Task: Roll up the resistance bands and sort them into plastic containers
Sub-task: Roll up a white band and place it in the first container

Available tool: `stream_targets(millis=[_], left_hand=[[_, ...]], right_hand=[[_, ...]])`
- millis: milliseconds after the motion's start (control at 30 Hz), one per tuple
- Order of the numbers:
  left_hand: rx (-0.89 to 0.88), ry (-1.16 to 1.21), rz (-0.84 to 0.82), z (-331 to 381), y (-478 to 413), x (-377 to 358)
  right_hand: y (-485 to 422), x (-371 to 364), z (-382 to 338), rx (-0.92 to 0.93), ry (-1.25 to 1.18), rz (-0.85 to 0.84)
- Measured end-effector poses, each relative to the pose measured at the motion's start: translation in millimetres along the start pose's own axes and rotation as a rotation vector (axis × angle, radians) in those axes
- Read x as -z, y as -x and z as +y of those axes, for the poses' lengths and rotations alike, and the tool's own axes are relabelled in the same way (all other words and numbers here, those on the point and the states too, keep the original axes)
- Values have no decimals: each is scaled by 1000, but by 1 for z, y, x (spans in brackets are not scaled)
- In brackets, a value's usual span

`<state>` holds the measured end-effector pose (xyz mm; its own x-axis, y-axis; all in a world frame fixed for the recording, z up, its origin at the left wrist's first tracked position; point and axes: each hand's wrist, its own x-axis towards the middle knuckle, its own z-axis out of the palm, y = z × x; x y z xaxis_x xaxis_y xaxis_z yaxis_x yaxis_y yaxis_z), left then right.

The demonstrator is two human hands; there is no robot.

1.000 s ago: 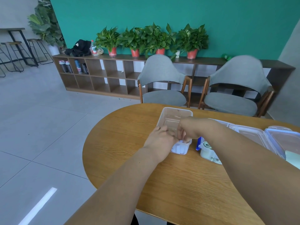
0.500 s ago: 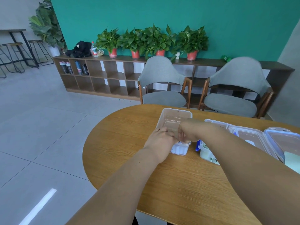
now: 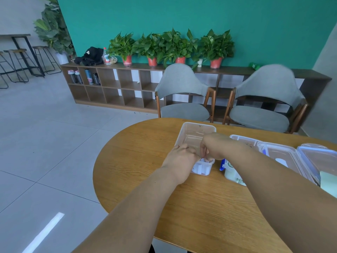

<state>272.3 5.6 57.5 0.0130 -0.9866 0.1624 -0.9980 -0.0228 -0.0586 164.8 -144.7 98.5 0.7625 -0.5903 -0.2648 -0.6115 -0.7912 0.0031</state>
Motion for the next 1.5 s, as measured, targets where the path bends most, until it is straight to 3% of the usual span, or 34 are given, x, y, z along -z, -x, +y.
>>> stream_targets(millis=[867,1167,1500], left_hand=[[57,126,42,-6,3,7],[25,133,82,11,6,26],[-70,159,86,73,2,48]], right_hand=[[3,3,6,-1,-17,34],[47,23,13,-41,-34,160],[138,24,51,-127,-85,163]])
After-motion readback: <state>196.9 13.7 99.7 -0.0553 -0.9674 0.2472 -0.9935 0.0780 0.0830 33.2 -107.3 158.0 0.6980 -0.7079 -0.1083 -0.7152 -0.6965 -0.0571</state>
